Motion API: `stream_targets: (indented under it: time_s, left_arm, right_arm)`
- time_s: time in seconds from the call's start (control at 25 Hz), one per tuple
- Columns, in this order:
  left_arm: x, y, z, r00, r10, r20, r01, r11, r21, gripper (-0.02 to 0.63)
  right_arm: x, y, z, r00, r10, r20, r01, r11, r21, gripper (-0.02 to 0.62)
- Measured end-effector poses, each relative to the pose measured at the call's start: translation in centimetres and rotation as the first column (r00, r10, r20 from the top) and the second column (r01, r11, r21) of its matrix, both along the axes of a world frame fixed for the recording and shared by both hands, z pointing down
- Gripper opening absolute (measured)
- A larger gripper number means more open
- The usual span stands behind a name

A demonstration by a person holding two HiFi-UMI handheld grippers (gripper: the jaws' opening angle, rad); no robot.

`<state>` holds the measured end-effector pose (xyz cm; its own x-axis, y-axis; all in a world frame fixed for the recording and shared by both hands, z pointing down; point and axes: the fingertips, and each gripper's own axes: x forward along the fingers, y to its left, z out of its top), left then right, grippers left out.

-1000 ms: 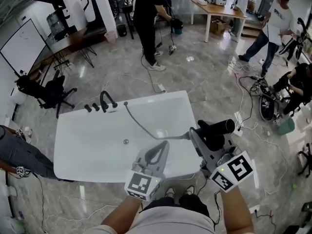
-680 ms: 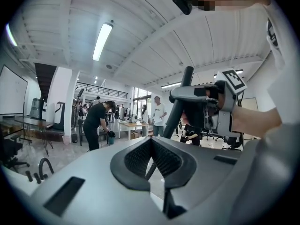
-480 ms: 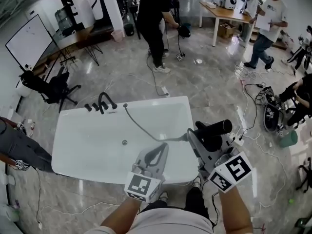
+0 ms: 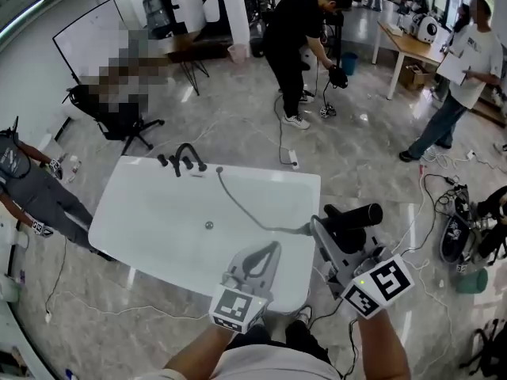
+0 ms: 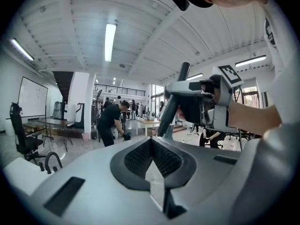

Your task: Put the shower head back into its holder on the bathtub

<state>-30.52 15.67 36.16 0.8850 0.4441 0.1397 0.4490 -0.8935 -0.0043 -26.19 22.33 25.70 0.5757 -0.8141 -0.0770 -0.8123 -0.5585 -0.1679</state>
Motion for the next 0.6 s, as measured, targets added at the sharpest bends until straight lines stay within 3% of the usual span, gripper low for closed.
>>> stream_targets:
  time_s: [0.6]
  left_arm:
    - [1.2, 1.3, 0.7, 1.0, 0.004, -0.01, -0.004, 1.0, 0.005, 0.005]
  right_arm:
    - [1.2, 1.2, 0.3, 1.0, 0.007, 0.007, -0.007, 1.0, 0.011, 0.132]
